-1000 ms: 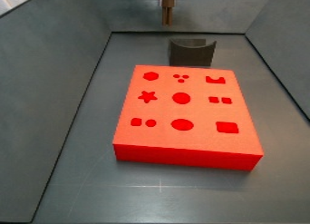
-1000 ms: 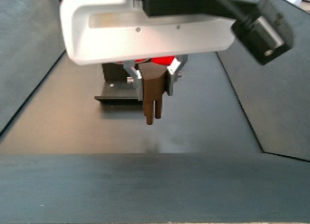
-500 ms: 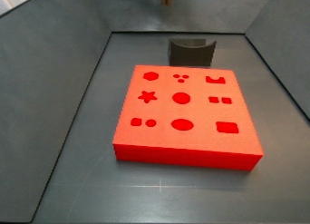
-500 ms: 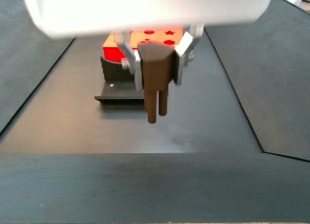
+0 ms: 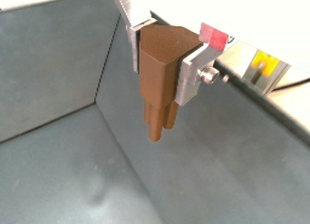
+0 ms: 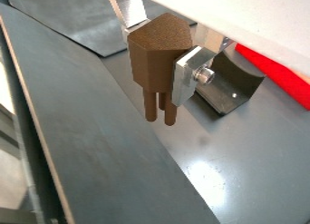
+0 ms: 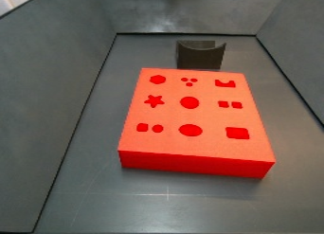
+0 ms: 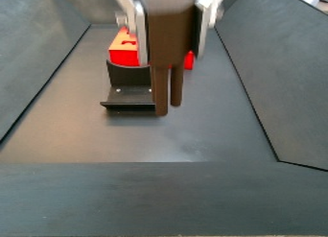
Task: Pick up the 3 prong object. Move up. Move to above the board. Insert the 3 prong object.
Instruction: Move to above the board.
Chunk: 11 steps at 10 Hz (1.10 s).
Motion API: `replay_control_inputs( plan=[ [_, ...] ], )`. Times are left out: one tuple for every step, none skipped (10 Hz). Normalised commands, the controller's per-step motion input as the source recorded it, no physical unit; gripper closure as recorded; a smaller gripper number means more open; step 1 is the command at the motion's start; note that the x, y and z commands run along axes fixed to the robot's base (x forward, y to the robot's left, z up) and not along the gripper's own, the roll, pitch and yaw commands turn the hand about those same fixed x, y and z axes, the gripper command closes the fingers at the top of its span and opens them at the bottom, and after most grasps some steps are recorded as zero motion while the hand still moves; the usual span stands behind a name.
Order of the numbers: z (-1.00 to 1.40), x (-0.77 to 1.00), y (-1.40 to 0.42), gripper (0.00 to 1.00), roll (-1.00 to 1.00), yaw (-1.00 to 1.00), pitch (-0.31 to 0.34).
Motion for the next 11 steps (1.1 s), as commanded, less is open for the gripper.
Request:
replay_control_inputs(
  plan=[
    [0.74,0.02,0.13,1.0,-0.05,-0.03,0.094],
    [0.58,0.02,0.08,1.0,-0.04,-0.03,0.095],
    [0.42,0.01,0.06,1.0,-0.03,-0.03,0.097],
    [0.21,0.01,0.04,1.0,-0.03,-0.02,0.095],
    [0.07,-0.09,-1.0,1.0,0.01,-1.0,0.204],
    [0.07,-0.09,-1.0,1.0,0.03,-0.94,0.178],
    [0.08,-0.1,-1.0,1.0,0.07,-0.66,0.087],
    [0.07,-0.1,-1.0,1.0,0.0,-0.36,0.008],
    [0.07,-0.1,-1.0,1.0,0.0,-0.26,-0.003],
    [0.07,-0.1,-1.0,1.0,0.02,-0.1,-0.005],
    [0.07,-0.1,-1.0,1.0,0.03,-0.03,-0.006]
  ],
)
